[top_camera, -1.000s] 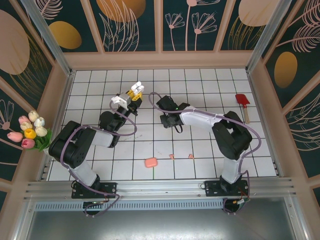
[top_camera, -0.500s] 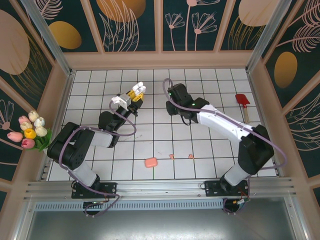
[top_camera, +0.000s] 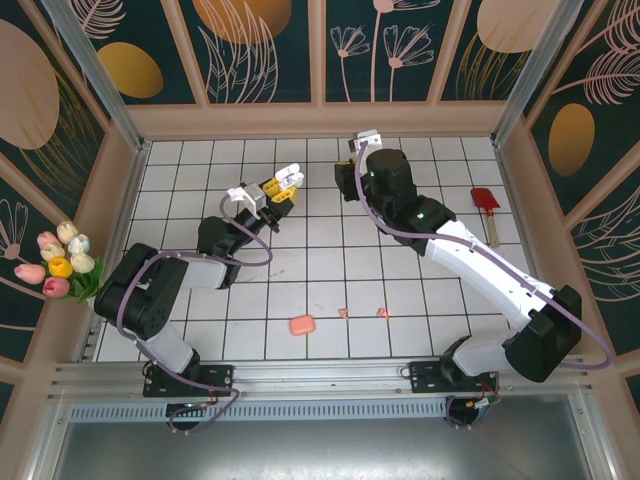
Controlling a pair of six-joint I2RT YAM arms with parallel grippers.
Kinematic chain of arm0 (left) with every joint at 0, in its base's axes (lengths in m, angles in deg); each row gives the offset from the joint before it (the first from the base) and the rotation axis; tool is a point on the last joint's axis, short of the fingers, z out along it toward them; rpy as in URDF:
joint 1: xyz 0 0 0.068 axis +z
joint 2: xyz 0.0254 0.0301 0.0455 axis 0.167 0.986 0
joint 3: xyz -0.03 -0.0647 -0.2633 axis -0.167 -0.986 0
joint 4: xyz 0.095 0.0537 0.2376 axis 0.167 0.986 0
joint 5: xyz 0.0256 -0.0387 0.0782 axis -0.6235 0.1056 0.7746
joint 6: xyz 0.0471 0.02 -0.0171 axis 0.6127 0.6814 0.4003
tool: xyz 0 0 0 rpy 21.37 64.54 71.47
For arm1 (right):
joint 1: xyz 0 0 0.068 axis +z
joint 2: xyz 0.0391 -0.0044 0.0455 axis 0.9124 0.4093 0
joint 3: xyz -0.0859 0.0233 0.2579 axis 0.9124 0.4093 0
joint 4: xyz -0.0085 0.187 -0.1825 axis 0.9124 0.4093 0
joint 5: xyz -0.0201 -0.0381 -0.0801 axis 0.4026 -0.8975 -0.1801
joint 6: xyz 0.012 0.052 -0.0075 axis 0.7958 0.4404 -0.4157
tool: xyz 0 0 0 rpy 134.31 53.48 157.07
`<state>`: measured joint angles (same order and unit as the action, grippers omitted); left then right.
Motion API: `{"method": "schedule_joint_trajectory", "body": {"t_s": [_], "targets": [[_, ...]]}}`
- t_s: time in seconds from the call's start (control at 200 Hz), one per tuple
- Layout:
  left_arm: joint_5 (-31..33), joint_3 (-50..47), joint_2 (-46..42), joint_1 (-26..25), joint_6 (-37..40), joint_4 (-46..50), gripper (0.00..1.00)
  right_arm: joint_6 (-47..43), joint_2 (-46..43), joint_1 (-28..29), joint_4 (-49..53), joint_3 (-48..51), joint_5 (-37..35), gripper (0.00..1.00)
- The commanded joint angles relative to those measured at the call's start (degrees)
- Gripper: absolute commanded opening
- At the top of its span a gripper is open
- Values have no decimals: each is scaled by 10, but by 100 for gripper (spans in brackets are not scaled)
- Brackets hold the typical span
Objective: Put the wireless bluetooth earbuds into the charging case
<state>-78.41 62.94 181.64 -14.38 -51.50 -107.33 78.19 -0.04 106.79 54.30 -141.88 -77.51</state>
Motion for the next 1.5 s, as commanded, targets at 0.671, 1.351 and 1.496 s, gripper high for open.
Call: {"method": "schedule_joint_trajectory", "body": {"t_s": [0.671,1.351,1.496], "targets": [[-111,98,16,-21,-43,66,0,-34,24,-2,-93,-49,146,29],[-99,108,18,-22,-48,75,0,-17,41,-5,-109,-3,140,29],[-99,107,18,-22,-49,72,0,-12,45,-10,-114,2,137,28]]}}
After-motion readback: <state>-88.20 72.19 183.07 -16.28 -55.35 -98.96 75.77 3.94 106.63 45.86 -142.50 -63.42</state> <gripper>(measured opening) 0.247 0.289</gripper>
